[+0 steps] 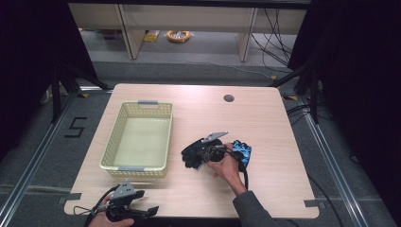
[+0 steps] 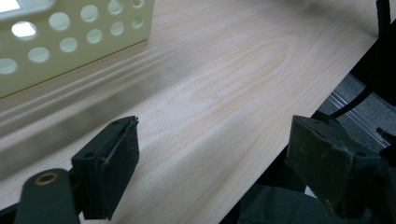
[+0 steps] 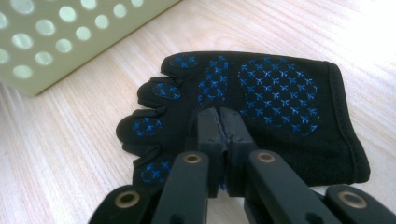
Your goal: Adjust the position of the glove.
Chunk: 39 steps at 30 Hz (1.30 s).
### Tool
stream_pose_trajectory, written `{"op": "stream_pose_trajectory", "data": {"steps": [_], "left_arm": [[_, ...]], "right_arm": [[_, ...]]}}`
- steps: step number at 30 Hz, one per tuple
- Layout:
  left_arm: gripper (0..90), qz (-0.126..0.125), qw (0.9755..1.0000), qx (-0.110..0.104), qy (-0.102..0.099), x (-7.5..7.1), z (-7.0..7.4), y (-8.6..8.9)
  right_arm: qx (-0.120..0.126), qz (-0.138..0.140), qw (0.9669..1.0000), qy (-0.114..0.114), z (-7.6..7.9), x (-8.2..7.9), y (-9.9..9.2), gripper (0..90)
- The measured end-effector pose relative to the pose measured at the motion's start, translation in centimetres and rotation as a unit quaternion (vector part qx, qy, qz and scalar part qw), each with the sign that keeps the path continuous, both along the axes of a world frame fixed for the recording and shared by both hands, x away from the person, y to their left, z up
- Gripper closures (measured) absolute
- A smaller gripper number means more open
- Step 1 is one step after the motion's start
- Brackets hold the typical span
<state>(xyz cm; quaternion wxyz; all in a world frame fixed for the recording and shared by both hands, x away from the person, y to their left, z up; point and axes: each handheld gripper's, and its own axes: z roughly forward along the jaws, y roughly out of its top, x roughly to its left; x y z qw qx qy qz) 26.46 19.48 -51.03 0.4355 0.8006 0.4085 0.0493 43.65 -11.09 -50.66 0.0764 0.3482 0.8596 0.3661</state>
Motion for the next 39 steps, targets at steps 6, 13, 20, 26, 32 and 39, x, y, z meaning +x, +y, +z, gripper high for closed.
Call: {"op": "stream_pose_trajectory", "data": {"steps": [6,13,20,26,32,39], "left_arm": [[16.4,-0.003,1.0000,-0.003,-0.003,0.0,0.1,0.1],[16.4,-0.004,1.0000,0.001,-0.004,0.0,0.2,0.2],[16.5,-0.001,1.0000,0.001,-0.005,0.0,0.2,0.1],[16.4,-0.001,1.0000,0.003,-0.006,0.0,0.2,0.2],[16.4,0.001,1.0000,0.002,-0.007,0.0,0.1,0.1],[16.4,0.000,1.0000,0.002,-0.001,-0.1,0.1,0.0]], "right_arm": [[-0.003,-0.020,0.9997,-0.016,0.2,-0.5,0.3,90.0],[0.013,-0.039,0.9992,0.002,1.6,-2.3,0.0,90.0],[0.043,-0.037,0.9983,0.014,2.3,-5.1,-1.0,90.0],[0.059,-0.029,0.9977,0.016,2.5,-7.6,-1.3,90.0],[0.059,-0.033,0.9977,0.007,2.4,-9.9,-1.4,90.0],[0.044,-0.024,0.9985,0.021,1.3,-11.5,-1.1,90.0]]}}
